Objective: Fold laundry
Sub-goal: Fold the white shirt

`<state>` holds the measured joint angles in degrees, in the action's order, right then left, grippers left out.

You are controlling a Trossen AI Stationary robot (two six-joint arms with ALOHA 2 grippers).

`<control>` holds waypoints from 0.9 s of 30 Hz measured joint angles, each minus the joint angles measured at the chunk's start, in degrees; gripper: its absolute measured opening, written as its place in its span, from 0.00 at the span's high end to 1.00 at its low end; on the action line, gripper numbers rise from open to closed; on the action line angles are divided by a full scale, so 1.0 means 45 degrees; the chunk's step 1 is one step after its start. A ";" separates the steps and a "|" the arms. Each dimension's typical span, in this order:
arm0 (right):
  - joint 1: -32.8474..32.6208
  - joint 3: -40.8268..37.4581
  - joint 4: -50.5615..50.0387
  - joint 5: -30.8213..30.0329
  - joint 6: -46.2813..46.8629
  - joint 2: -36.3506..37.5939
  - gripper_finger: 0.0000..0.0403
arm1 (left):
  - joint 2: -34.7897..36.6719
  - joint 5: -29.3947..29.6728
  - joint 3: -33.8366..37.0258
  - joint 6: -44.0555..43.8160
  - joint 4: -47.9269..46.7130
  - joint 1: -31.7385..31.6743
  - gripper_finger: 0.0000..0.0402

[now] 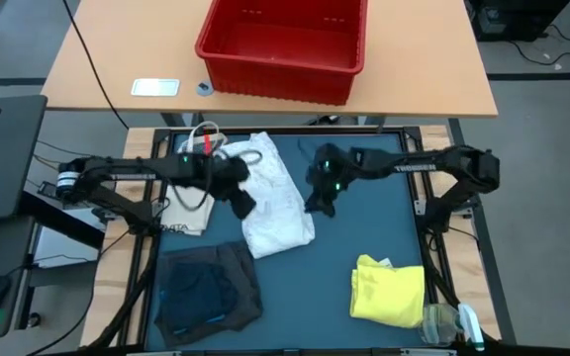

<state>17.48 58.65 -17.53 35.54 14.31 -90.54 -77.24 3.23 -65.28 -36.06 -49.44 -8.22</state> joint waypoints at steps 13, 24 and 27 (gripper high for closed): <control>-0.0137 -0.0358 0.5749 -0.2672 0.1430 -0.3334 0.73 | -0.4127 0.1355 0.0029 0.2129 0.2732 0.0579 0.57; 0.0673 -0.0373 0.4839 -0.1781 0.1452 -0.2267 0.80 | -0.4704 0.1193 -0.0199 0.1080 0.1713 -0.1617 0.62; 0.0565 -0.0368 0.4455 -0.1175 0.0889 -0.0553 0.80 | -0.3540 0.0459 -0.0780 0.2172 0.1572 -0.1733 0.64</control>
<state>20.02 56.99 2.51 30.25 18.31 -93.03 -93.17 5.29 -68.78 -26.28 -42.36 -16.01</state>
